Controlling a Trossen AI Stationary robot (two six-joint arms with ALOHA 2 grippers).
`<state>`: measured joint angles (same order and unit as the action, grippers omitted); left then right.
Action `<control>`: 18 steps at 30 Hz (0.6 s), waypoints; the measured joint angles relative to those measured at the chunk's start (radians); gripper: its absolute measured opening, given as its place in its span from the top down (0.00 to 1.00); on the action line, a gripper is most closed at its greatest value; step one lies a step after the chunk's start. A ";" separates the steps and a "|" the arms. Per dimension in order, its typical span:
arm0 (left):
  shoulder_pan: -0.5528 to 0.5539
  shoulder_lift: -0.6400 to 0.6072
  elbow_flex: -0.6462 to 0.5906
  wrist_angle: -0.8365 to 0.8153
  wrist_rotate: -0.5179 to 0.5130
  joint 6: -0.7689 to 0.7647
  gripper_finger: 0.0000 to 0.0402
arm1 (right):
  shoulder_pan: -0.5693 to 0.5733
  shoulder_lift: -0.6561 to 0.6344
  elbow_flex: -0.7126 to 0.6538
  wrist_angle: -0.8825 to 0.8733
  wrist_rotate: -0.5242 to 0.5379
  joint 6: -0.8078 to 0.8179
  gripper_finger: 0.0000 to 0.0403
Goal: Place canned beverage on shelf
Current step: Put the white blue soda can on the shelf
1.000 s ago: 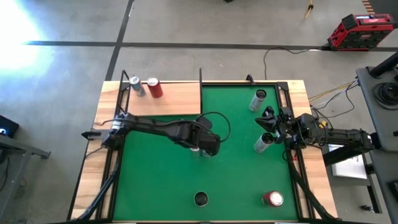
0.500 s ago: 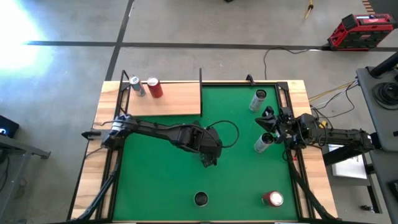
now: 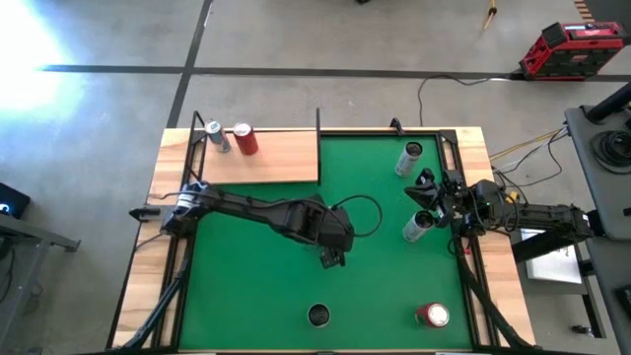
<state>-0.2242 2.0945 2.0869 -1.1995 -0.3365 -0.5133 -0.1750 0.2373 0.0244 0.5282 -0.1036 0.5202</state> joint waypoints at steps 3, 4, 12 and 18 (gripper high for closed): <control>0.003 0.000 -0.023 0.013 -0.018 0.009 0.13 | 0.000 0.000 0.000 0.000 0.000 0.000 0.97; 0.005 0.000 -0.032 0.015 -0.019 0.012 0.13 | 0.000 0.000 0.000 0.000 0.000 0.000 0.97; 0.015 0.000 -0.068 0.049 -0.020 0.031 0.13 | 0.000 0.000 0.000 0.000 0.000 0.000 0.97; 0.022 0.000 -0.076 0.068 -0.022 0.031 0.13 | 0.000 0.000 0.000 0.000 0.000 0.000 0.97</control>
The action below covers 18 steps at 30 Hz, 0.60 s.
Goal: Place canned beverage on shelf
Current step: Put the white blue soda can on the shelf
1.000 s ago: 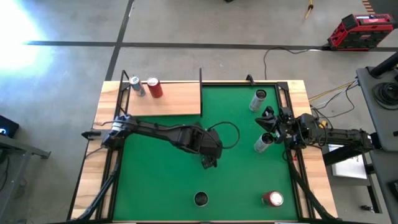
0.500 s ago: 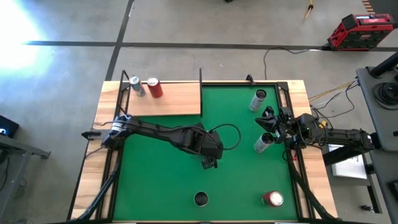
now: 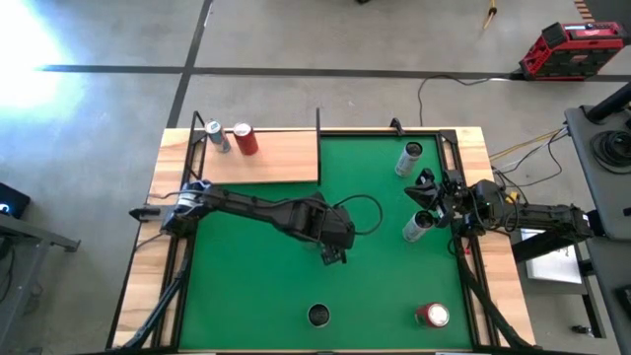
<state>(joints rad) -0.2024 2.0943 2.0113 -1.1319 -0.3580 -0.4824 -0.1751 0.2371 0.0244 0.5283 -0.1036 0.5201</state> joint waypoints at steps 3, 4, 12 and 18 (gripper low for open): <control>0.000 0.000 -0.003 0.008 -0.003 0.000 0.13 | 0.000 0.000 0.000 0.000 0.000 0.000 0.97; 0.001 0.000 -0.006 0.008 -0.008 0.000 0.13 | 0.000 0.000 0.000 0.000 0.000 0.000 0.97; 0.005 -0.001 -0.025 0.018 -0.028 0.001 0.13 | 0.000 0.000 0.000 0.000 0.000 0.000 0.97; 0.003 -0.001 -0.025 0.019 -0.025 -0.006 0.13 | 0.000 0.000 0.000 0.000 0.000 0.000 0.97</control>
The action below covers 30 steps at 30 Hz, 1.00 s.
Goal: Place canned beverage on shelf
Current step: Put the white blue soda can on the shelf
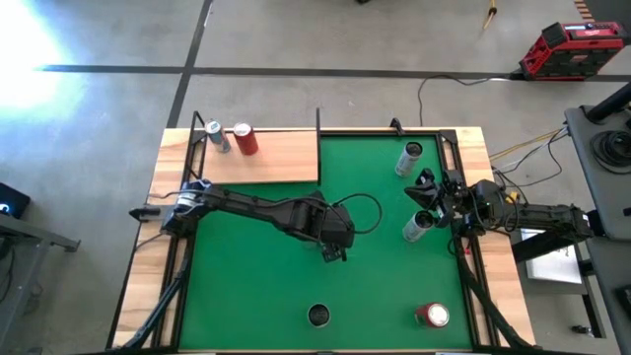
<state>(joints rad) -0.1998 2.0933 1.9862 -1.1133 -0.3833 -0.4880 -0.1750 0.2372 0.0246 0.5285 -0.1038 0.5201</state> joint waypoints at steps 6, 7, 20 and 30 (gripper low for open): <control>-0.004 0.000 0.017 -0.006 0.014 -0.022 0.13 | 0.000 0.000 0.000 0.000 0.000 0.000 0.97; -0.005 0.000 0.024 -0.012 0.017 -0.023 0.13 | 0.000 0.000 0.000 0.000 0.000 0.000 0.97; -0.010 0.001 0.077 -0.056 -0.032 -0.017 0.13 | 0.000 0.000 0.000 0.000 0.000 0.000 0.97; -0.005 0.001 0.075 -0.065 -0.054 0.011 0.13 | 0.000 0.000 0.000 0.000 0.000 0.000 0.97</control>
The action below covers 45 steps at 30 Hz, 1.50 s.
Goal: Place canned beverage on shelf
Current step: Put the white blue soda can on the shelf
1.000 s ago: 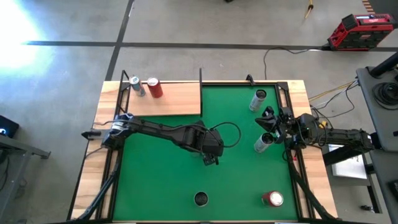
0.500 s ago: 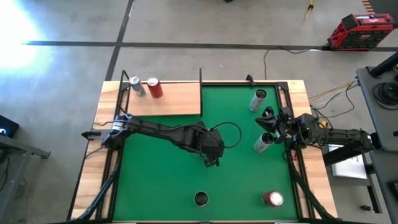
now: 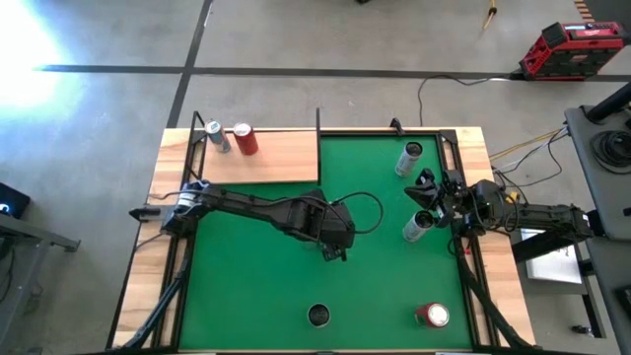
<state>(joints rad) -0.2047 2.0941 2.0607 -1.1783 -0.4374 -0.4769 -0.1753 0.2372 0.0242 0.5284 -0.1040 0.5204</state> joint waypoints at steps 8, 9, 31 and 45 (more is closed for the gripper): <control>0.001 0.000 -0.039 -0.001 -0.001 -0.025 0.13 | 0.000 0.000 0.000 0.000 0.000 0.000 0.97; 0.002 0.000 -0.044 -0.001 -0.001 -0.034 0.13 | 0.000 0.000 0.000 0.000 0.000 0.000 0.97; 0.004 -0.001 -0.136 0.074 0.031 -0.061 0.20 | 0.000 0.000 0.000 0.000 0.000 0.000 0.97; 0.027 -0.001 -0.136 0.108 0.033 -0.071 0.42 | 0.000 0.000 0.000 0.000 0.000 0.000 0.97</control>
<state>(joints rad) -0.1780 2.0930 1.9251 -1.0700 -0.4042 -0.5481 -0.1750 0.2374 0.0246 0.5285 -0.1036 0.5205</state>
